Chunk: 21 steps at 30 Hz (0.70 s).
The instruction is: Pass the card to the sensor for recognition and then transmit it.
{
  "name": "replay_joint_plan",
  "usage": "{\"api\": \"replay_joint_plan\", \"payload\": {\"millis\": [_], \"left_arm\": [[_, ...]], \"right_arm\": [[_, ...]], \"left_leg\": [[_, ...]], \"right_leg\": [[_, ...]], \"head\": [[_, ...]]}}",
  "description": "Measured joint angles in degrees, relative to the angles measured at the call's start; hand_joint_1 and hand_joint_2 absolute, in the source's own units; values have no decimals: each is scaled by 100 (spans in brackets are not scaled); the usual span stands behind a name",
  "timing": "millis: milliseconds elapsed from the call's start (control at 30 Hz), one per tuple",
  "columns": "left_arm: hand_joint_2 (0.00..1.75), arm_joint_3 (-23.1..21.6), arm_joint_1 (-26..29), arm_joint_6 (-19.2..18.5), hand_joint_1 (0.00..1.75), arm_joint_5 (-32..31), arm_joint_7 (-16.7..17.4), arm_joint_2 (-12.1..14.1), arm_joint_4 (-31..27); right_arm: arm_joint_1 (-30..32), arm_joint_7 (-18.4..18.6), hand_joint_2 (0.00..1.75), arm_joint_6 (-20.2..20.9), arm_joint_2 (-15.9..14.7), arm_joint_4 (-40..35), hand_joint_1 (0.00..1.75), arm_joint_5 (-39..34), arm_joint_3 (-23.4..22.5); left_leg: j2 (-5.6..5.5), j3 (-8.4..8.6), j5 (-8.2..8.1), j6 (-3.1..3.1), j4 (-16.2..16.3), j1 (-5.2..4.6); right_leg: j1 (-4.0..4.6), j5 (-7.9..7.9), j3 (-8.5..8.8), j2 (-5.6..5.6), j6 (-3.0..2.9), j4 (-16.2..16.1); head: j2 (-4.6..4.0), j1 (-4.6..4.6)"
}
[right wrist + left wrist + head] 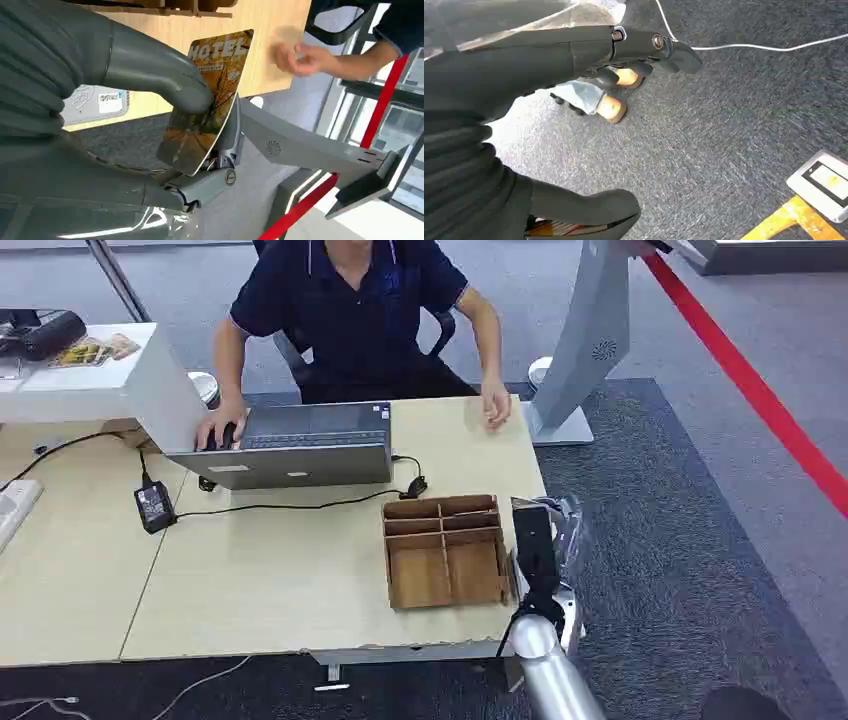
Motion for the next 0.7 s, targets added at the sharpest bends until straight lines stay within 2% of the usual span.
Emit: {"api": "replay_joint_plan", "payload": {"millis": [433,700], "left_arm": [[175,0,0,33,0,83,18,9,0],[175,0,1,37,0,160,55,17,0]], "right_arm": [[144,92,175,0,-83,74,175,249,-44],[307,105,175,-2,-155,256,175,706,-212]], "left_leg": [[0,-1,0,0,0,0],[1,-3,0,0,0,0]], "right_leg": [[0,0,-2,0,0,-1],[0,0,-4,0,0,-1]], "head": [[0,0],[0,0]]}}
